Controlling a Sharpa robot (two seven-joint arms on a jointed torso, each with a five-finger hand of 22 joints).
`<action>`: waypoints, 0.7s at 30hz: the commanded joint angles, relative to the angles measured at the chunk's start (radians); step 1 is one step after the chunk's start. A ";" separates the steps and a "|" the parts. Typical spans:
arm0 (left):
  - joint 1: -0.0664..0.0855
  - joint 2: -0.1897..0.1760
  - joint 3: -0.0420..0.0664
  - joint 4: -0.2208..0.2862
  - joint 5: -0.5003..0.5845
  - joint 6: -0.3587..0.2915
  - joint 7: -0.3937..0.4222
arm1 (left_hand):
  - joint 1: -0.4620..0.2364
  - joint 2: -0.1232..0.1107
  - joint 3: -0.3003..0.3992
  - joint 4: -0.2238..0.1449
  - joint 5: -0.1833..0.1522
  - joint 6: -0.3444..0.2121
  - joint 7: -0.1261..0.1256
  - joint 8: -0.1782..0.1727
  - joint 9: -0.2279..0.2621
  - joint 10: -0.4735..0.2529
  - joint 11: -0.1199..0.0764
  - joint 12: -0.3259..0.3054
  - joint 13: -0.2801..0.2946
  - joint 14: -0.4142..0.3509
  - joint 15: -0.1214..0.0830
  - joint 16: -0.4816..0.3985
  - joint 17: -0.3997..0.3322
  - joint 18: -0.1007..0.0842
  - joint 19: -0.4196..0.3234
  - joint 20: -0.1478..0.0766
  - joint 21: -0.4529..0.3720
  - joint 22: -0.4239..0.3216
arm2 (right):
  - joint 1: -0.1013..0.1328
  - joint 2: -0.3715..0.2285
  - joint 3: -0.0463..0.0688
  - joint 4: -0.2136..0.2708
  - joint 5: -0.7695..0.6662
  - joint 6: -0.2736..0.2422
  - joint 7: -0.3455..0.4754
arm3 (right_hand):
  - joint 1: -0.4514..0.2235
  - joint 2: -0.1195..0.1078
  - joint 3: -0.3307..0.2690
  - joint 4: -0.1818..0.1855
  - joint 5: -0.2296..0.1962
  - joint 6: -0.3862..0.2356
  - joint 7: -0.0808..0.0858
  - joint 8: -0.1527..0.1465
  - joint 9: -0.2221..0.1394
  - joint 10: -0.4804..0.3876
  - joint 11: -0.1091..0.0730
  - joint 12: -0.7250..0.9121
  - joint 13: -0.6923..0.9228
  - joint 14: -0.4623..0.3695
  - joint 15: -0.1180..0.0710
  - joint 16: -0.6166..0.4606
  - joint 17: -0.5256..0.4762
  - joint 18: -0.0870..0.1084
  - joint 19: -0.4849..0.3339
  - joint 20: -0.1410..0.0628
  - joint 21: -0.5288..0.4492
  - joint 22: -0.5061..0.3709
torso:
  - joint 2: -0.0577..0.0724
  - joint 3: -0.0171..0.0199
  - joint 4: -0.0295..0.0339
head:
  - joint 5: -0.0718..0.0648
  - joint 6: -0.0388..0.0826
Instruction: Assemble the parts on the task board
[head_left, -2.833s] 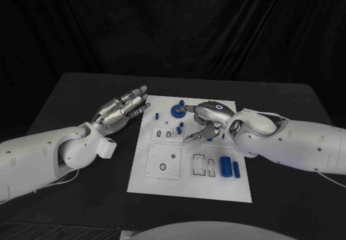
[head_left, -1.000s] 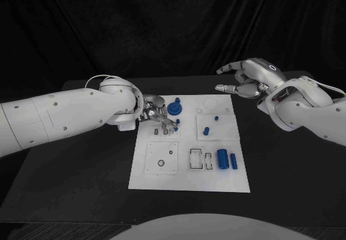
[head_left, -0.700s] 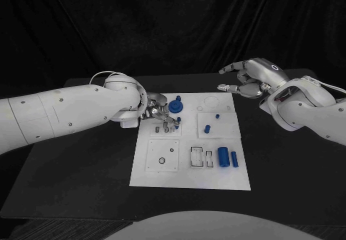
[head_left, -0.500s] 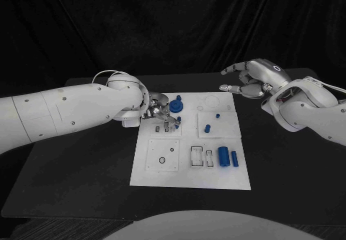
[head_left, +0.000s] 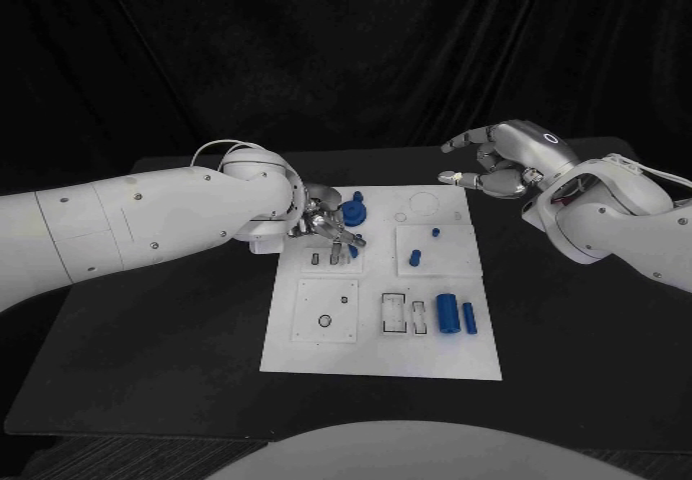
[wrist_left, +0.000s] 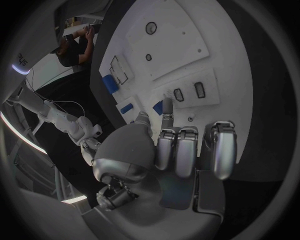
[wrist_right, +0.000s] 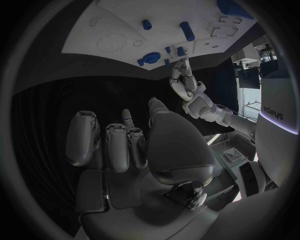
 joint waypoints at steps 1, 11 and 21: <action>0.002 0.006 0.001 -0.004 0.000 -0.015 0.004 | -0.007 -0.001 0.007 -0.005 -0.005 0.007 -0.003 -0.007 0.006 0.102 -0.008 0.003 0.262 0.104 -0.008 0.003 0.263 -0.007 -0.004 -0.005 -0.008 0.096 | -0.003 0.001 0.001 0.001 -0.007 0.014 -0.028 | 0.001 0.013 0.002 -0.005 0.003 0.008 0.003 -0.003 -0.001 0.105 0.005 0.004 0.263 0.083 0.008 -0.005 0.168 -0.009 0.003 0.005 -0.005 0.171 | -0.002 -0.0017 -0.0010 | 0.000 -0.001; 0.002 0.021 0.001 -0.029 0.000 0.015 -0.009 | 0.009 -0.008 0.015 -0.020 -0.010 0.007 -0.005 -0.015 0.023 0.102 -0.010 0.003 0.262 0.104 -0.011 0.003 0.263 -0.006 -0.010 -0.008 -0.013 0.090 | -0.003 0.004 0.001 0.004 -0.007 0.024 -0.031 | 0.002 0.016 0.002 -0.005 0.007 0.009 0.003 -0.002 -0.001 0.105 0.005 0.004 0.263 0.083 0.008 -0.005 0.168 -0.009 0.003 0.005 -0.006 0.170 | 0.001 -0.0019 -0.0023 | 0.004 -0.002; 0.002 0.037 0.001 -0.052 0.000 0.035 0.001 | 0.013 -0.006 0.024 -0.025 -0.015 0.000 -0.003 -0.029 0.039 0.102 -0.010 0.003 0.262 0.104 -0.012 0.003 0.263 -0.004 -0.017 -0.010 -0.019 0.084 | -0.003 0.007 0.001 0.003 -0.007 0.031 -0.033 | 0.002 0.017 0.002 -0.005 0.010 0.010 0.003 -0.002 -0.001 0.105 0.005 0.004 0.263 0.083 0.008 -0.007 0.166 -0.008 0.002 0.005 -0.008 0.170 | 0.000 -0.0028 -0.0025 | 0.007 -0.006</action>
